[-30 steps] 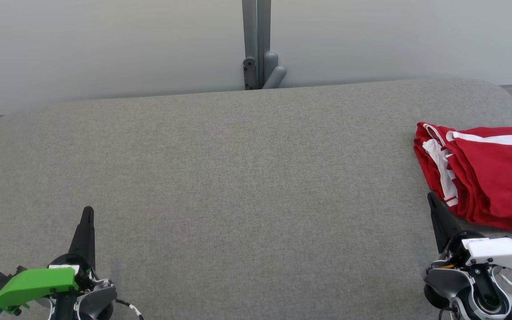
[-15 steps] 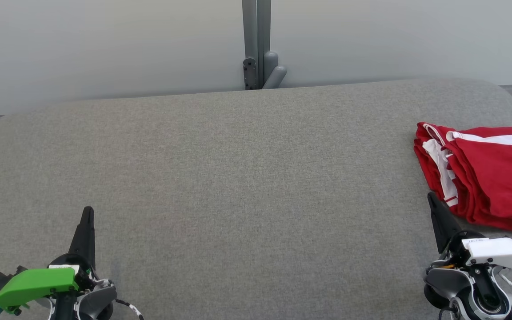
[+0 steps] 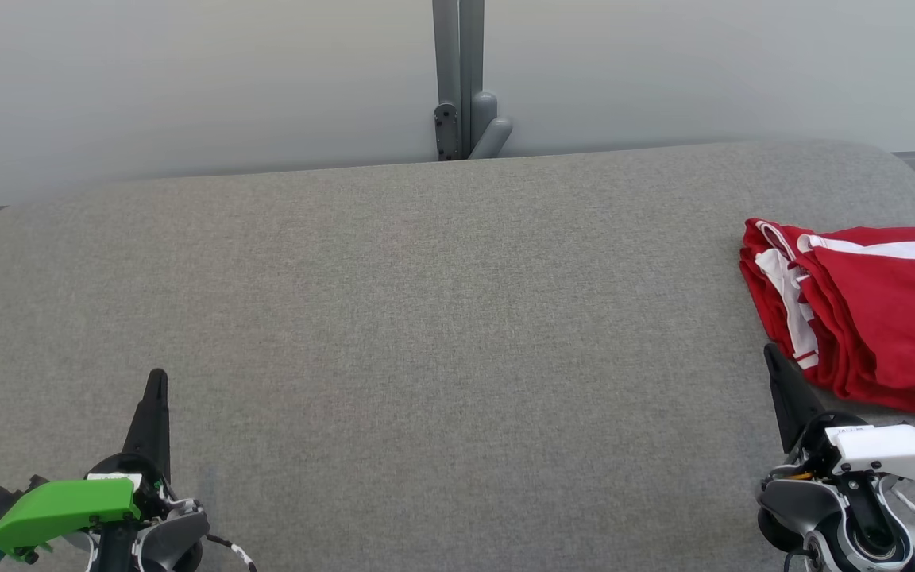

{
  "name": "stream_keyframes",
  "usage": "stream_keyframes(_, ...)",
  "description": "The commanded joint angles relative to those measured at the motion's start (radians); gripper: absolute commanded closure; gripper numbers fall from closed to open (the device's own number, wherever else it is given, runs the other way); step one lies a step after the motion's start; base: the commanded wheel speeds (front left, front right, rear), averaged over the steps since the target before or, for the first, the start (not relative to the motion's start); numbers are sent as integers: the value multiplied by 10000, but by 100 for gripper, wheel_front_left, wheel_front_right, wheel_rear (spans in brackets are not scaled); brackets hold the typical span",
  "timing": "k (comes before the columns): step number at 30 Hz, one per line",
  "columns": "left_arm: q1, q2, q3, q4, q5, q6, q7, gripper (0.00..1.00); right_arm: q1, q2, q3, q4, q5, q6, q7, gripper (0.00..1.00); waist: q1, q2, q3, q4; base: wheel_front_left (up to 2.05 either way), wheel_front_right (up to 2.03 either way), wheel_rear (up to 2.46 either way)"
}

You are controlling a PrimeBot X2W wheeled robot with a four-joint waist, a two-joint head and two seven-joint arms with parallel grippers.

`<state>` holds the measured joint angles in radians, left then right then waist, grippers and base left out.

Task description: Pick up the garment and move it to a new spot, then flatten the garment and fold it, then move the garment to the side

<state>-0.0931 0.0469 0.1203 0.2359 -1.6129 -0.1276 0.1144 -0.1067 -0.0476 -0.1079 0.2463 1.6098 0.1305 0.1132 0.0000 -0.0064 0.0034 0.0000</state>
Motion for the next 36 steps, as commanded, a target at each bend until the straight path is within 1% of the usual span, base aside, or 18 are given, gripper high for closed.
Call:
stream_keyframes(1, -129, 62, 3, -8, -14, -65, 40, 100, -29, -48, -14, -52, 74, 4, 29, 100, 0, 64, 0, 0, 0, 0, 0)
stream_keyframes(36, -129, 63, 3, -7, -14, -65, 39, 100, -29, -49, -13, -53, 74, 4, 29, 100, 0, 64, 0, 0, 0, 0, 0)
